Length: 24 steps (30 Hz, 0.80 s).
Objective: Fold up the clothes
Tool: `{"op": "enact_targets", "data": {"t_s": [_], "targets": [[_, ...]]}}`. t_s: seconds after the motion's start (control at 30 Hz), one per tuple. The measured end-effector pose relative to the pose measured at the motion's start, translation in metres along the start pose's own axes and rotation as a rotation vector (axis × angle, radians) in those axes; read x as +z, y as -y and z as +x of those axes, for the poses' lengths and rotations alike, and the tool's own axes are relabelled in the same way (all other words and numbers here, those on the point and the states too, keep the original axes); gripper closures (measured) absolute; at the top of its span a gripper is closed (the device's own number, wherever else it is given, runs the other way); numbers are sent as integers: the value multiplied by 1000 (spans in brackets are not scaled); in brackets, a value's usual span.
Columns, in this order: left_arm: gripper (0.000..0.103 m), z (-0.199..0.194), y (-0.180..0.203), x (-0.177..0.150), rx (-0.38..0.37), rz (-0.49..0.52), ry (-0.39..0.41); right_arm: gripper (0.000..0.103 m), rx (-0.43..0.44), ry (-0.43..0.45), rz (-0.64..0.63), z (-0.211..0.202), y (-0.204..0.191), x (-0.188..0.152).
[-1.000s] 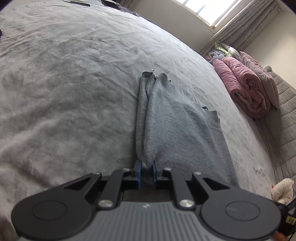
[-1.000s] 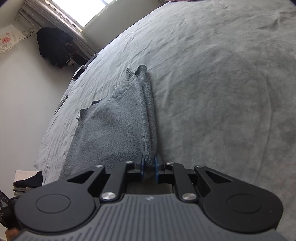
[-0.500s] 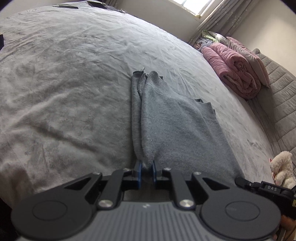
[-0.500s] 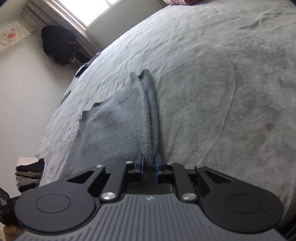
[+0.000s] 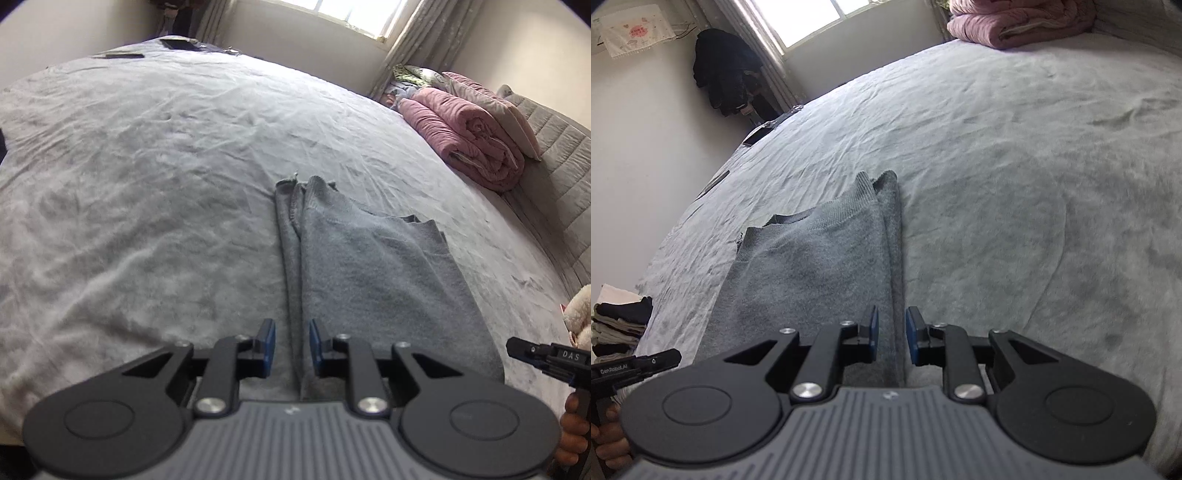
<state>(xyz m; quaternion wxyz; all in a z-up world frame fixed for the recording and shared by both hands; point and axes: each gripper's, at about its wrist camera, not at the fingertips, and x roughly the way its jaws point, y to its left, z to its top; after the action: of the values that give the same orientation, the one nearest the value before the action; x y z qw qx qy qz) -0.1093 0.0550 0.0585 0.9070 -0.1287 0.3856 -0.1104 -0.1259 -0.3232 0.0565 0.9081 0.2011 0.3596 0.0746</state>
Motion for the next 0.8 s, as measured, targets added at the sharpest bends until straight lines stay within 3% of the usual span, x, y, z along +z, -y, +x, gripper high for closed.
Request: {"op": "enact_targets", "data": {"t_s": [0.17,0.4,0.8], "targets": [[81,13,32,10,-20,151,48,81,34,-22,-156,25,-27,14],[81,44,67,9,-96,293,50,81,124,-60,-248,65,-58,17],[80,87,85,16,-92,315,5,81,139,-79,-363,97,-81,12]]}}
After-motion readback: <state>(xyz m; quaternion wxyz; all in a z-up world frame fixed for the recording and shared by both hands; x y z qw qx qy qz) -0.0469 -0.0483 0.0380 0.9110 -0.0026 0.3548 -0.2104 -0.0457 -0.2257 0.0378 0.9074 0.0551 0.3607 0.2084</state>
